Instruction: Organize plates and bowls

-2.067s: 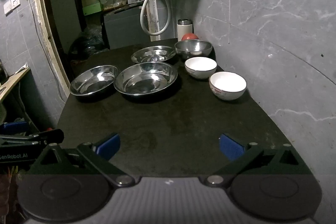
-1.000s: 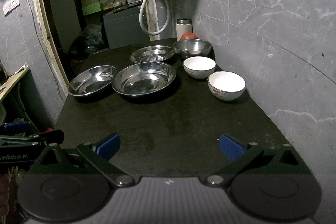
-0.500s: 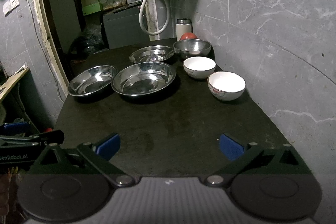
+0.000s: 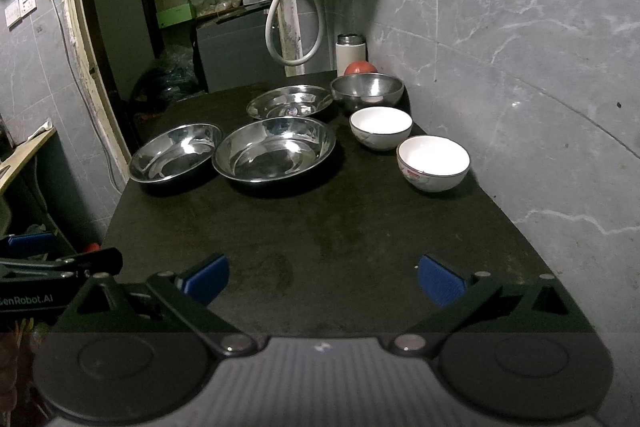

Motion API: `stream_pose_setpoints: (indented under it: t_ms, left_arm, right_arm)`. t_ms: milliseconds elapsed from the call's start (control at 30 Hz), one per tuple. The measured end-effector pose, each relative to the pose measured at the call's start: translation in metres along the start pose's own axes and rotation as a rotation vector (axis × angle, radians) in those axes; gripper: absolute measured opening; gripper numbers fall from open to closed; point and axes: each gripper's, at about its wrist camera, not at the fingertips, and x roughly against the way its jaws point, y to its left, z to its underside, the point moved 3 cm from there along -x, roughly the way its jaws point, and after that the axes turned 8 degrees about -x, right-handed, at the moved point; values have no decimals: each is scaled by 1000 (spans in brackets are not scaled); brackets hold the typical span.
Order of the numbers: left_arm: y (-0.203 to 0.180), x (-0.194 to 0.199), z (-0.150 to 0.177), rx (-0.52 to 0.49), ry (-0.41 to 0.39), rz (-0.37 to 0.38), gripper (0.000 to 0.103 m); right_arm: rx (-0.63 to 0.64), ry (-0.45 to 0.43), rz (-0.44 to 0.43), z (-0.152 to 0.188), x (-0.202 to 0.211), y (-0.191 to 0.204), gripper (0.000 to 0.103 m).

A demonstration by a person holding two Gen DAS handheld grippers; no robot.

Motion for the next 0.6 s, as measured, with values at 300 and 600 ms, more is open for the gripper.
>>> stream_pose_setpoints:
  t_ms: [300,600]
  left_arm:
    - [-2,-5,4,-1,2,0,102]
    - [-3,-12,7,2,6,1,102]
  right_arm:
    - [-1,2,1,-1,-2,0,103]
    - [-2,4,3,-3,-3,1,103]
